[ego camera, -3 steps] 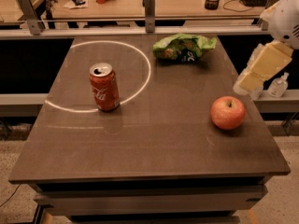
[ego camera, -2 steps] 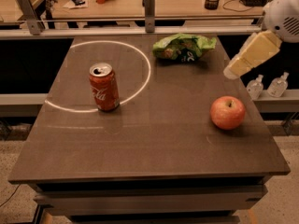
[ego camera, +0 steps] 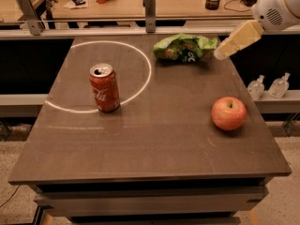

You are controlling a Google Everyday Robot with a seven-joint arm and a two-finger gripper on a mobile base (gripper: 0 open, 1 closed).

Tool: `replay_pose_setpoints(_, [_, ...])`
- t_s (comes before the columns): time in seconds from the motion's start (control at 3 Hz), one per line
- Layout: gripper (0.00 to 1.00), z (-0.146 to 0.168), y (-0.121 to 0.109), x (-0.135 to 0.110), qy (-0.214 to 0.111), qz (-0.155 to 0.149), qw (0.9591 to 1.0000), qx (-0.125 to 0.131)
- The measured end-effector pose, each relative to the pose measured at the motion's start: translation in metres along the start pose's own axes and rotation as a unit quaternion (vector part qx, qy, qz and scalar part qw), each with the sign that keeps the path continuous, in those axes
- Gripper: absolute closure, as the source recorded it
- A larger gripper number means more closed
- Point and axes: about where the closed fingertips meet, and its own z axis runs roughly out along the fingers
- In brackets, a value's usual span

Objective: Pick green rice chip bag

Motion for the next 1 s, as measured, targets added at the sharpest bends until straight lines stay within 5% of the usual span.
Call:
replay_pose_setpoints(0.33, [0.00,0.042,-0.028,-0.014,-0.008,-0.023,0.9993,-0.028])
replay_pose_setpoints(1.0, [0.00,0.057,-0.030,-0.019,-0.011,-0.024,0.9994,-0.023])
